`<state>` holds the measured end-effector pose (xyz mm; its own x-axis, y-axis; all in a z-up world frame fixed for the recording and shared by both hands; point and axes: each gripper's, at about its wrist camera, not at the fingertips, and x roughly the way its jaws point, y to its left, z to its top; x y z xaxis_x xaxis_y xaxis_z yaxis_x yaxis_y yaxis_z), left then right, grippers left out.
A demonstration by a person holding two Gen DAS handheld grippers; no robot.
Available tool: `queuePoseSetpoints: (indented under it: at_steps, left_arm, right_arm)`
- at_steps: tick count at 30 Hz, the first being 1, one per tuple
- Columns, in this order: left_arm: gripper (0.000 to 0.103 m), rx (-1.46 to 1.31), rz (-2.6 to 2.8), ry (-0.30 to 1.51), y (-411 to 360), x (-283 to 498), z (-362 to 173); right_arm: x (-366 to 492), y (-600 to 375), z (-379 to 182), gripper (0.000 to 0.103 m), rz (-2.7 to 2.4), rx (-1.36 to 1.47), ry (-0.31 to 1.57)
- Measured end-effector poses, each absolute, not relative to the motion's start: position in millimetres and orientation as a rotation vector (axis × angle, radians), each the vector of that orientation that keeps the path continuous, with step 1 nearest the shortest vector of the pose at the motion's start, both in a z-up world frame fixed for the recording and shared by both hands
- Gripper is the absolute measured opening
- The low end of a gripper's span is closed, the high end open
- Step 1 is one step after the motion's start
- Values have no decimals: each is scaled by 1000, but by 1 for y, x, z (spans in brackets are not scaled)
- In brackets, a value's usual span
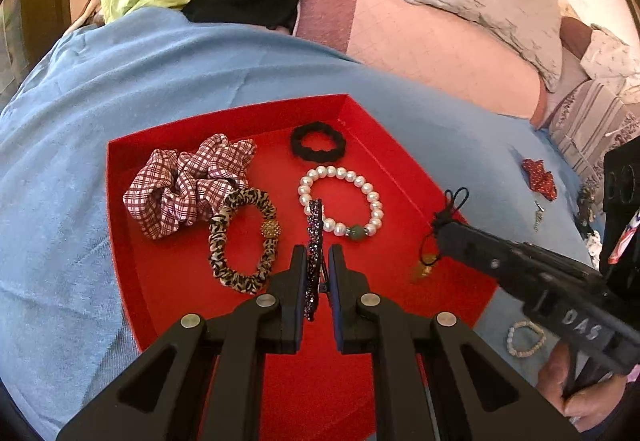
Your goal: Organize jewelry
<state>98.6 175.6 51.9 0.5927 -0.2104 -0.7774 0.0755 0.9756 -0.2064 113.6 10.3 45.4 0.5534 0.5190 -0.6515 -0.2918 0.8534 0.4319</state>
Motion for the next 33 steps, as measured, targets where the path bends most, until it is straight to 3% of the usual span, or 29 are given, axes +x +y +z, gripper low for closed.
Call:
queuePoseSetpoints:
  at_steps: [20,24,33]
  left_arm:
    - [10,-179,-131,955,174,112,40]
    - [10,-188,-135,943,177,110,43]
    - [10,-197,-187,878,169,98,64]
  right_arm:
    - [133,2,23,10,444,283,919]
    - [131,0,26,29,456,305,914]
    - [122,-31,61,29,452,357,837]
